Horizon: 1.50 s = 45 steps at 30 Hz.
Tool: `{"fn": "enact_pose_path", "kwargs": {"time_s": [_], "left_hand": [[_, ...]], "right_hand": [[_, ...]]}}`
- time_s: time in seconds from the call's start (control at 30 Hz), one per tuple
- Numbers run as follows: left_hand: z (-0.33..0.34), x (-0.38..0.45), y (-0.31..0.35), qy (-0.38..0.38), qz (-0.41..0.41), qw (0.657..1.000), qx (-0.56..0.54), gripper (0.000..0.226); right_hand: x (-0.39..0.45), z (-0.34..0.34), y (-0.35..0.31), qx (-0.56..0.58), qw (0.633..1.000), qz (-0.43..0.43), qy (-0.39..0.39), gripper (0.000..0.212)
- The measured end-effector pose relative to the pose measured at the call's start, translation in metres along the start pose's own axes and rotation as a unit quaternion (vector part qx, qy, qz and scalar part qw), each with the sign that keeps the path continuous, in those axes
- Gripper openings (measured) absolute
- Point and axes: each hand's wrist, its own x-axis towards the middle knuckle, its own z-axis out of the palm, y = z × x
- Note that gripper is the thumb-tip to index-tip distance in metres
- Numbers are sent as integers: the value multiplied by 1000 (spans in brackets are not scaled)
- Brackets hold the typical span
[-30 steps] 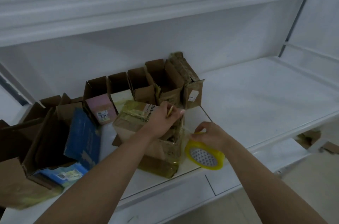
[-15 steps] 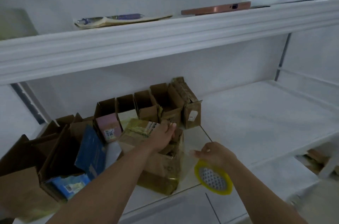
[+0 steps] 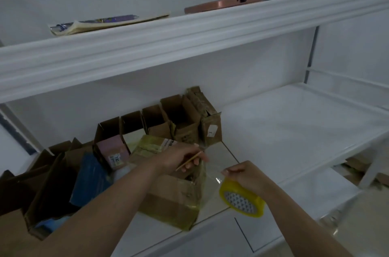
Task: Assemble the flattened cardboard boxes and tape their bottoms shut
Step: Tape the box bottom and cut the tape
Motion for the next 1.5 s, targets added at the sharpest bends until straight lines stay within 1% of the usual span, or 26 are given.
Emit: {"fn": "enact_pose_path", "kwargs": {"time_s": [0.13, 0.27, 0.3, 0.4, 0.47, 0.53, 0.63, 0.67, 0.7, 0.73, 0.83, 0.87, 0.9, 0.97, 1.1, 1.13, 1.17, 1.2, 1.27, 1.3, 1.33, 1.37, 1.4, 1.43, 1.47, 1.5], "left_hand": [[5, -2, 3, 55, 19, 990, 131, 26], [9, 2, 11, 70, 60, 970, 223, 26], [10, 4, 11, 70, 61, 963, 255, 28], [11, 10, 5, 32, 47, 948, 313, 35], [8, 11, 4, 15, 25, 939, 343, 34], [8, 13, 9, 0, 14, 915, 403, 33], [18, 16, 22, -26, -11, 863, 504, 34], [22, 17, 26, -35, -23, 852, 521, 34], [24, 19, 29, -43, -37, 852, 520, 34], [25, 20, 30, -51, -50, 863, 501, 33], [23, 17, 31, -61, -66, 908, 410, 32], [23, 15, 32, -60, -65, 913, 398, 33], [23, 15, 32, -57, -64, 911, 403, 33], [26, 16, 32, -50, -65, 886, 457, 30], [35, 23, 32, -30, -90, 802, 590, 23], [36, 24, 31, -26, -89, 792, 603, 23], [33, 24, 29, -28, -79, 805, 587, 24], [28, 20, 28, -35, -66, 845, 529, 26], [15, 6, 22, -53, -37, 946, 318, 29], [9, -2, 18, -40, -18, 976, 215, 29], [4, -8, 13, -1, -7, 990, 140, 30], [2, -11, 7, 63, 0, 993, 96, 31], [2, -9, 2, 141, 3, 986, 87, 31], [4, -4, -1, 209, 0, 972, 106, 30], [8, 1, -3, 253, -11, 957, 141, 28], [15, 6, -3, 275, -26, 944, 182, 28]], "right_hand": [[-1, -1, -4, -6, 1000, 4, -3, 8], [0, 1, -6, -14, 1000, 5, 3, 13], [1, 1, -6, -14, 1000, 9, 6, 13], [5, 3, -7, -24, 1000, 14, 13, 13], [7, 5, -9, -46, 999, 16, 13, 13], [7, 7, -13, -75, 997, 22, 17, 17], [4, 9, -18, -122, 992, 27, 32, 20], [2, 7, -20, -137, 990, 26, 38, 20], [1, 5, -21, -148, 988, 28, 42, 21], [-1, 3, -21, -151, 987, 30, 46, 20], [-3, -2, -18, -144, 987, 46, 47, 19], [-3, -2, -17, -145, 987, 47, 46, 19], [-4, -1, -17, -145, 987, 46, 48, 19], [-6, 2, -20, -155, 986, 39, 57, 21], [-12, 4, -29, -167, 982, 19, 87, 25], [-13, 2, -29, -155, 984, 22, 89, 24], [-14, -1, -27, -138, 986, 30, 88, 22], [-15, -4, -24, -125, 988, 39, 85, 19], [-19, -10, -12, -109, 989, 61, 79, 16], [-21, -11, -6, -104, 989, 69, 77, 15], [-23, -11, 0, -100, 989, 76, 74, 15], [-24, -11, 5, -94, 990, 81, 73, 15], [-25, -10, 8, -84, 990, 83, 72, 17], [-27, -9, 9, -72, 991, 81, 71, 19], [-27, -8, 9, -59, 992, 80, 73, 21], [-28, -8, 9, -47, 993, 77, 78, 22]]}}
